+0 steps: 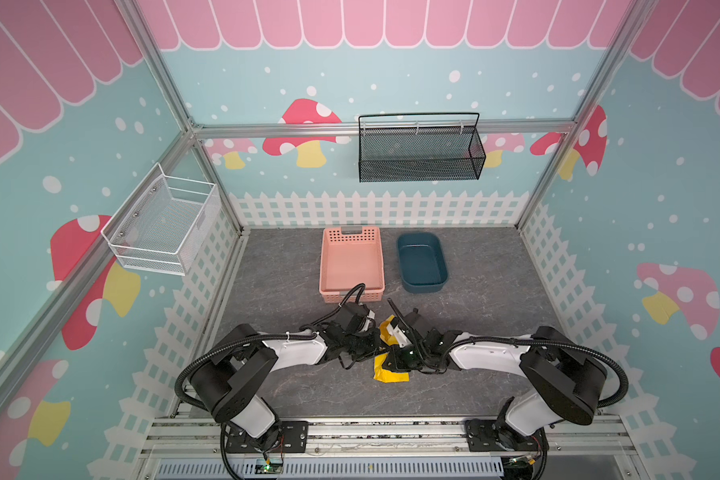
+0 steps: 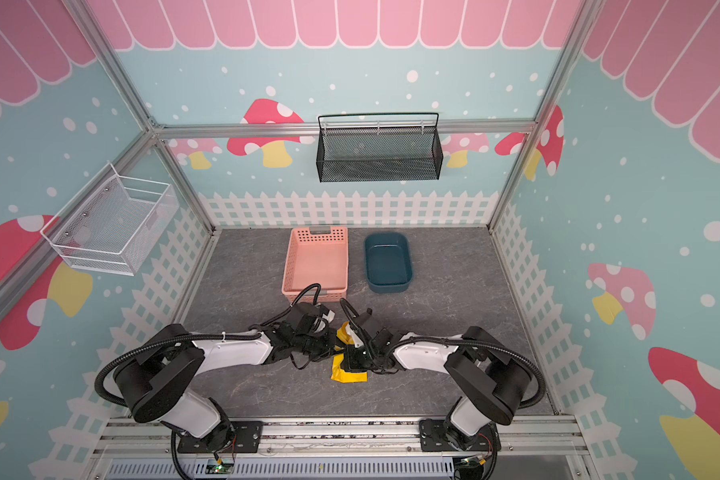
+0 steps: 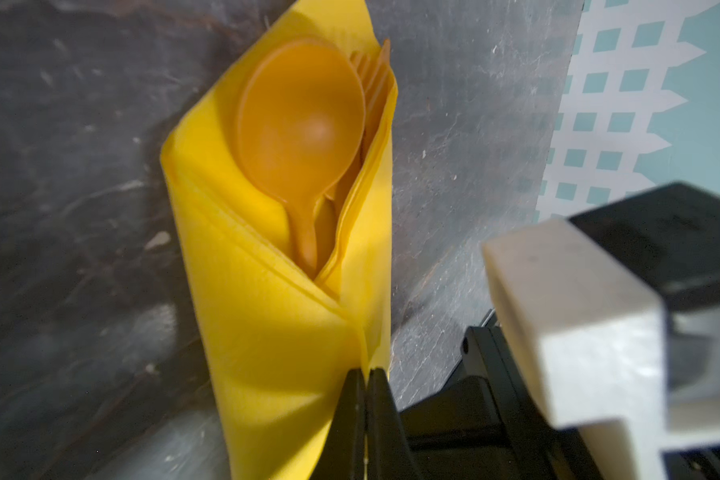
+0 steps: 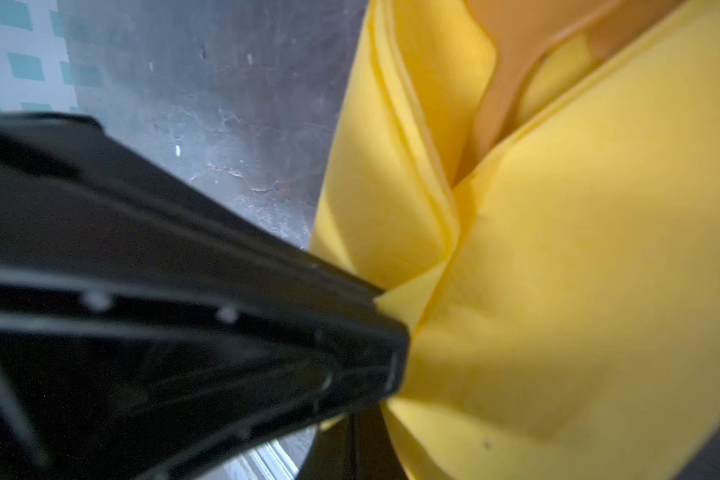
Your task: Place the utensils on the paper napkin and roll it up
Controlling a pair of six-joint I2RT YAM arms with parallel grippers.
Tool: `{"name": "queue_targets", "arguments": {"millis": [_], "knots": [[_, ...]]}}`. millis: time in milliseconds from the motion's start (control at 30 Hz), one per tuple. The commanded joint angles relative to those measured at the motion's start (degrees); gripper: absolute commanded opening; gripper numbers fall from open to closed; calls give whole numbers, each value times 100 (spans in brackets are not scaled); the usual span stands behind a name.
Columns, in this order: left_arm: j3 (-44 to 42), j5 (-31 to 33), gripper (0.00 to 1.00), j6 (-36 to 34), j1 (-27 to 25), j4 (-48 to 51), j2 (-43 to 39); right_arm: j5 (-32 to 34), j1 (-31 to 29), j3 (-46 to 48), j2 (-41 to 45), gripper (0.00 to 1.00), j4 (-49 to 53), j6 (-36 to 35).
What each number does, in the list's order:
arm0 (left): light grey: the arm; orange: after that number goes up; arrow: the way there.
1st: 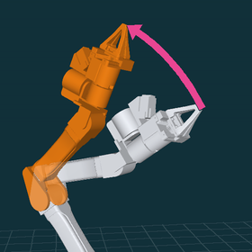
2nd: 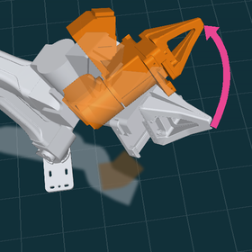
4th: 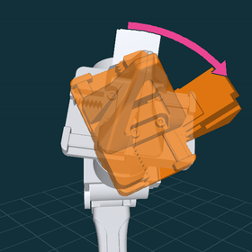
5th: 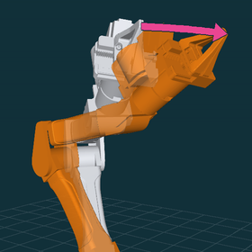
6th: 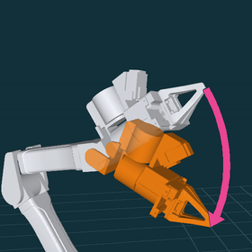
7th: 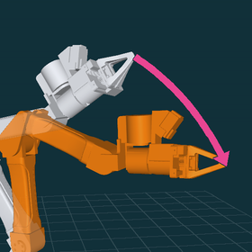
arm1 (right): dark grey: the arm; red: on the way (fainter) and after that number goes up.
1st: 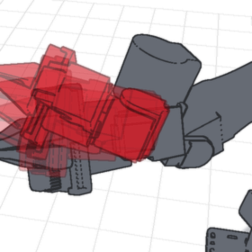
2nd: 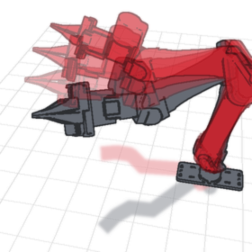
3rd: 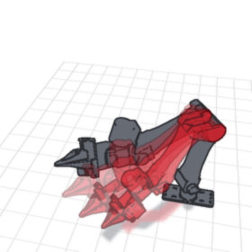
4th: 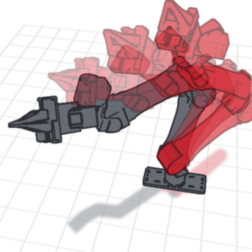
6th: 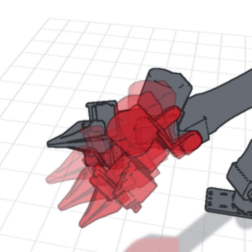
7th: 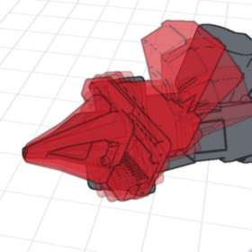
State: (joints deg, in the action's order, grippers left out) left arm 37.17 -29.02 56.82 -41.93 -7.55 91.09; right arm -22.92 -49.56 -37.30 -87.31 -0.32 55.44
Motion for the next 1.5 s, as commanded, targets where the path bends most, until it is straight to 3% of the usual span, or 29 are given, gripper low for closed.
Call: {"name": "queue_targets", "arguments": {"millis": [0, 433, 1067, 1467], "knots": [[168, 28, 0, 71, -8, -2, 58, 10, -14, 215, 335, 0, -65, 224], [269, 0, 0, -21, 10, 149, 111, 178, -9, 1115, 1317, 0, -89, 706], [631, -43, 0, -44, -59, 446, 5, -26, -10, 1023, 508, 0, -276, 577], [1065, -270, 0, 365, -306, -117, 757, -28, -1, 1082, 579, 0, -275, 547]]}}
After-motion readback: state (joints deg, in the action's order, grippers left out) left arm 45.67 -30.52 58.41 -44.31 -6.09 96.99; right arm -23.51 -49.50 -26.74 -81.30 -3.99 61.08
